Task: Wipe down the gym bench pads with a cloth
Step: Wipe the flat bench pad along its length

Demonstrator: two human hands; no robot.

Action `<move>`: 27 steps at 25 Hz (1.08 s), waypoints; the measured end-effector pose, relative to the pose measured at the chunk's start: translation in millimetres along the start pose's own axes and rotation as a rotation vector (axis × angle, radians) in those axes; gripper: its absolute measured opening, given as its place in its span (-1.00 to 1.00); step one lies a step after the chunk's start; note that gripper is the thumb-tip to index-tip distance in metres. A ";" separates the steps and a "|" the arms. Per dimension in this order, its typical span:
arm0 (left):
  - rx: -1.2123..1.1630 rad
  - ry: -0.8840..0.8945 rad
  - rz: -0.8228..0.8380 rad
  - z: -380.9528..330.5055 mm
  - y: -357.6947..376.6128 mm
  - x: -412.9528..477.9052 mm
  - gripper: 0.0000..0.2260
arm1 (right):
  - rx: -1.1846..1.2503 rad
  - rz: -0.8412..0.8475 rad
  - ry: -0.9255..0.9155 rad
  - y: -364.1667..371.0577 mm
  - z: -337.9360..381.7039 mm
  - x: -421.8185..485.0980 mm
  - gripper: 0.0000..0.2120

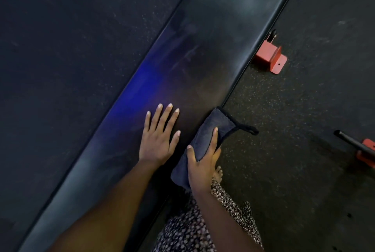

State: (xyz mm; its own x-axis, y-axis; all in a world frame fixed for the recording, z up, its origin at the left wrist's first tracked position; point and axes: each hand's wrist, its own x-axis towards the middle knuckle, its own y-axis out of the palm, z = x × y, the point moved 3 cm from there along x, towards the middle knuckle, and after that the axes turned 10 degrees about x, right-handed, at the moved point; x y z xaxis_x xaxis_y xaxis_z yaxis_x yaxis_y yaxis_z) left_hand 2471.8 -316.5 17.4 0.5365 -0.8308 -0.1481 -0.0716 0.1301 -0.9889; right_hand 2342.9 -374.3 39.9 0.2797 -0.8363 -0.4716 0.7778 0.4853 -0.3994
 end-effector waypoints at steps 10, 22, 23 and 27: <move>-0.222 0.074 0.006 17.5 -9.9 -54.2 -0.53 | -0.186 -0.027 0.010 20.4 -38.6 -93.2 -0.29; -0.067 -0.083 0.088 118.5 50.9 -394.9 -0.51 | -0.034 -0.010 -0.013 93.5 -142.9 -300.5 -0.24; -0.040 -0.081 0.081 121.4 54.6 -398.5 -0.51 | -0.064 0.009 -0.018 97.5 -151.0 -324.3 -0.25; 0.017 -0.069 0.038 119.7 61.3 -400.2 -0.53 | -0.033 0.114 0.055 116.9 -172.7 -397.8 -0.32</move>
State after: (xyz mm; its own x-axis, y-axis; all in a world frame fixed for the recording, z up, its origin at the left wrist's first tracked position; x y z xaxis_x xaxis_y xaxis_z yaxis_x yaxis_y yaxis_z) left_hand 2353.4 88.7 17.4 0.5900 -0.7861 -0.1842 -0.0788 0.1710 -0.9821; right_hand 2225.4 59.2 45.0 0.3332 -0.7601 -0.5578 0.7236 0.5855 -0.3656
